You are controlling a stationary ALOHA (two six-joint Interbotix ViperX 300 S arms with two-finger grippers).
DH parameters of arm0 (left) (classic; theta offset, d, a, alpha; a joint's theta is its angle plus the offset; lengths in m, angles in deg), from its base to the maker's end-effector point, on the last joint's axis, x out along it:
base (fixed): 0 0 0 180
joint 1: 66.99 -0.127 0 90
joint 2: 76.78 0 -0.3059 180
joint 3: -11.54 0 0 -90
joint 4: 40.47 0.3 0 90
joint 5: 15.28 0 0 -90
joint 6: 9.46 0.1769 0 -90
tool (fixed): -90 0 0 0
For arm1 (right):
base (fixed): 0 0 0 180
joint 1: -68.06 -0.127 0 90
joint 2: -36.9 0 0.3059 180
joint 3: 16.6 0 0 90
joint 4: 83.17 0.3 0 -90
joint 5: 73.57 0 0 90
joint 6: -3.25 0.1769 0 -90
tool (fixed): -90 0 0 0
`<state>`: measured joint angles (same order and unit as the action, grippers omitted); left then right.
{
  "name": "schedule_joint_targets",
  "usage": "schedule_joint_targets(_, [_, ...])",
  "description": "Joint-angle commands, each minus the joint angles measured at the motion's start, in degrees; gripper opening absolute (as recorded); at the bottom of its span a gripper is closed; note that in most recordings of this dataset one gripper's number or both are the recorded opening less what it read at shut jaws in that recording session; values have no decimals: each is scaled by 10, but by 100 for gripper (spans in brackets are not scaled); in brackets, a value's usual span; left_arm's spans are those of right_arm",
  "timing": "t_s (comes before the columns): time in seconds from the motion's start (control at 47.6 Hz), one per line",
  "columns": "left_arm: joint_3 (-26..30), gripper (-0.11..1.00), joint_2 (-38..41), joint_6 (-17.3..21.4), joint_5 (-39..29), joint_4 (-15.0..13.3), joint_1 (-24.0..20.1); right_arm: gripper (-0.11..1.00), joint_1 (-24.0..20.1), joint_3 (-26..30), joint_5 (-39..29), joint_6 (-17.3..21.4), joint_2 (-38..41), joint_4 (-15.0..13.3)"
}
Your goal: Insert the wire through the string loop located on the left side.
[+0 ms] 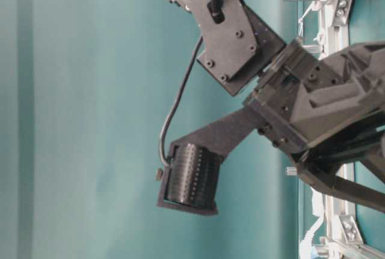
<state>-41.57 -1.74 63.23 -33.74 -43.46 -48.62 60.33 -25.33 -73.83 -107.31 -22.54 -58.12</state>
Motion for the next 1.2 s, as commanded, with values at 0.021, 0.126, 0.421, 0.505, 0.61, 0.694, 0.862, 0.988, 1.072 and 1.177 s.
schedule_joint_targets(0.021, [5,77,-20,9,3,4,2,95,-1,10,4,1,-34,-1])
schedule_joint_targets(0.126, [0,77,-42,10,3,6,2,95,-2,9,4,0,-42,-2])
schedule_joint_targets(0.421, [-16,77,-120,10,3,39,-2,95,4,-14,72,0,-77,-3])
schedule_joint_targets(0.505, [-19,77,-142,10,3,49,-10,94,5,-31,99,0,-90,-3])
schedule_joint_targets(0.61, [-25,77,-171,10,3,51,-28,94,10,-54,124,1,-111,-3])
schedule_joint_targets(0.694, [-30,77,-193,10,3,51,-40,94,13,-69,133,1,-126,-3])
schedule_joint_targets(0.862, [-41,77,-243,11,3,53,-67,94,18,-91,153,1,-144,-1])
schedule_joint_targets(0.988, [-53,77,-276,11,3,54,-77,94,18,-106,184,2,-148,-2])
schedule_joint_targets(1.072, [-62,77,-297,11,3,54,-83,94,18,-116,206,3,-148,-2])
schedule_joint_targets(1.177, [-68,77,-318,11,0,54,-90,94,20,-127,226,6,-150,-1])
